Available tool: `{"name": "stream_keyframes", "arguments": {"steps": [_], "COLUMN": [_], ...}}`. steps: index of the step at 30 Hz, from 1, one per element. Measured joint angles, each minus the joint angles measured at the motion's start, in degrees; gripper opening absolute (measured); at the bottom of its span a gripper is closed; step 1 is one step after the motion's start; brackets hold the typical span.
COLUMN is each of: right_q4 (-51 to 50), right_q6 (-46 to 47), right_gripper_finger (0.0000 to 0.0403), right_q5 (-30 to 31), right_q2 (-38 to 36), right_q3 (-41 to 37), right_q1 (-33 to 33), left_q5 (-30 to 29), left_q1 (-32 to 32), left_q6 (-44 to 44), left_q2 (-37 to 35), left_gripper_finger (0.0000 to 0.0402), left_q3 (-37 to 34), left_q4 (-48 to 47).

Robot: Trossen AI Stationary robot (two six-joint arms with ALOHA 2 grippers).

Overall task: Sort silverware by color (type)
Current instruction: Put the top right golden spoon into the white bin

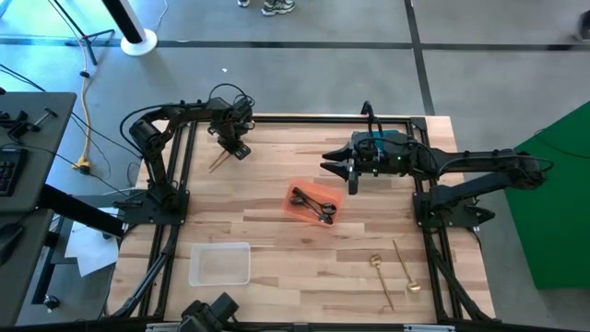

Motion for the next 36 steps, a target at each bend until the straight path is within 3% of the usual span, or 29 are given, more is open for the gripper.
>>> {"name": "stream_keyframes", "arguments": {"steps": [11,16,21,28,36], "right_q4": [0.0,0.0,0.0,0.0,0.3], "right_q6": [-0.1,-0.1,-0.1,0.0,-0.1], "right_gripper_finger": [0.0133,0.0133,0.0133,0.0133,0.0133], "right_q5": [0.0,0.0,0.0,0.0,0.0], "right_q2": [0.0,0.0,0.0,0.0,0.0], "right_q3": [0.0,0.0,0.0,0.0,0.0], "right_q1": [0.0,0.0,0.0,0.0,0.0], "left_q5": [2.1,7.7,8.3,8.4,6.3], "left_q1": [-0.6,-0.9,-4.2,-13.7,-29.9], "left_q6": [1.9,1.3,-1.6,-10.3,-16.4], "left_q2": [-1.5,-6.8,-14.6,-26.5,-38.9], "left_gripper_finger": [0.0002,0.0001,0.0001,0.0001,0.0000], "left_q3": [-0.1,-0.1,-0.1,-0.6,-10.8], "left_q4": [0.5,0.5,3.7,15.7,45.3]}}
